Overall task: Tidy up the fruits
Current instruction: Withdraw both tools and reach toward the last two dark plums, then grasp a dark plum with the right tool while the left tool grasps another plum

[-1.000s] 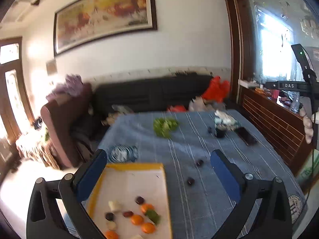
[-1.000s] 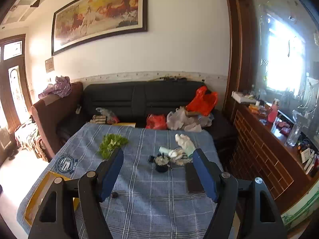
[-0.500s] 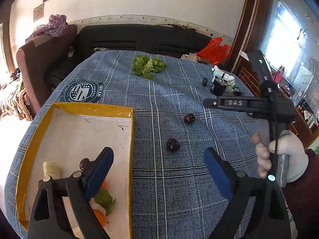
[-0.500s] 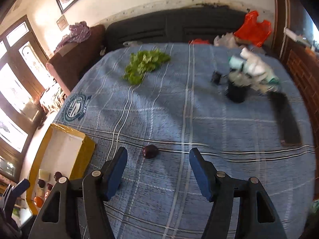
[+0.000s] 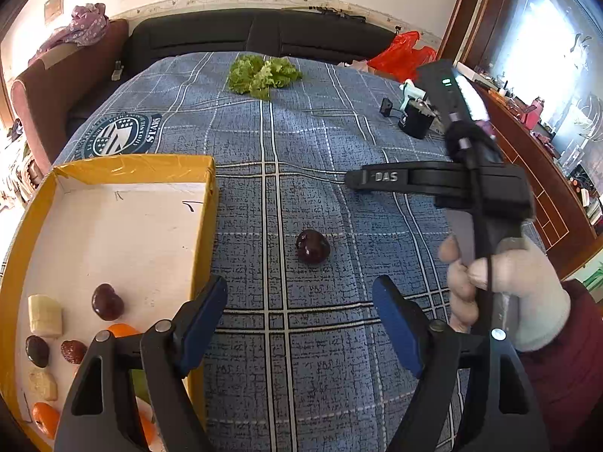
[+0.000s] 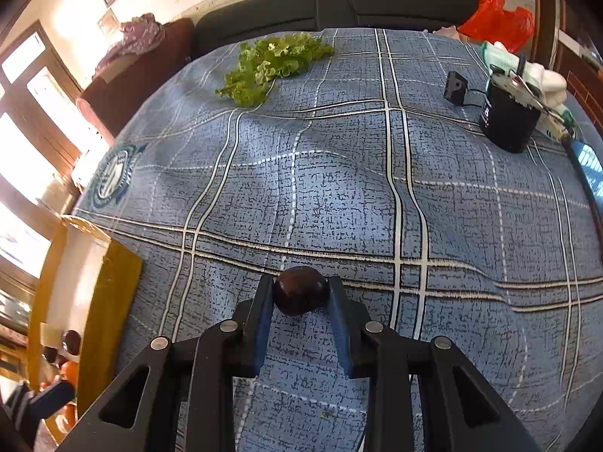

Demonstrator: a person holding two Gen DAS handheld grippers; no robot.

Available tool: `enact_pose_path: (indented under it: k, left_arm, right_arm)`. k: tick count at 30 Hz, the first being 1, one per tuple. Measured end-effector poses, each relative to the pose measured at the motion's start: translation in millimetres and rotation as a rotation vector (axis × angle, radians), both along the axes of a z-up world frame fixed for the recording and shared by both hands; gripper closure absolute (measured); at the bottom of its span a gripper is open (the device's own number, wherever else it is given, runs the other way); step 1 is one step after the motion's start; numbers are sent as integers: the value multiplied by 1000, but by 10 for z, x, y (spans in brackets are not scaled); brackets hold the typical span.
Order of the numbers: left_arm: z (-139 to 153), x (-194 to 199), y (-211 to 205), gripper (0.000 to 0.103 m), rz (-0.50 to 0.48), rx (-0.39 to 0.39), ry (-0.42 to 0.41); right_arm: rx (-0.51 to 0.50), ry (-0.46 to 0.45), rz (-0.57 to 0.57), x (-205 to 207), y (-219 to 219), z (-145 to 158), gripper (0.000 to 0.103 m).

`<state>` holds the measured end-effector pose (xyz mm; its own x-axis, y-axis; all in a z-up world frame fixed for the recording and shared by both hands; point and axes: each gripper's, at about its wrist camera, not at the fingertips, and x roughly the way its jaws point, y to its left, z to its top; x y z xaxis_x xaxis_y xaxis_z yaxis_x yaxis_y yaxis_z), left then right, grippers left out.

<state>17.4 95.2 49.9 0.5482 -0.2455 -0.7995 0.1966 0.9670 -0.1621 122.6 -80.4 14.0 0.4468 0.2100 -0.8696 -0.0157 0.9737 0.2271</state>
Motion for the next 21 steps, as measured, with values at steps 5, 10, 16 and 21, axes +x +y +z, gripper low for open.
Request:
enact_pose_path:
  k: [5,10,16,21]
  left_arm:
    - [-150,178,-109,24,-8,-10,60]
    - [-273,407,-305,29,-39,35,70]
    - [-477,597,-431,49,-27,114,104]
    - [-458,551,-501,77,-24,164,71]
  right_arm:
    - [-37,-78,-33,-249,-176,138,72]
    - [50,-136,-97,-718,-498,277,72]
    - [138,-165,-129,-1089,-677,247,72]
    - [190,-167,-138,-1126,-767,156,72]
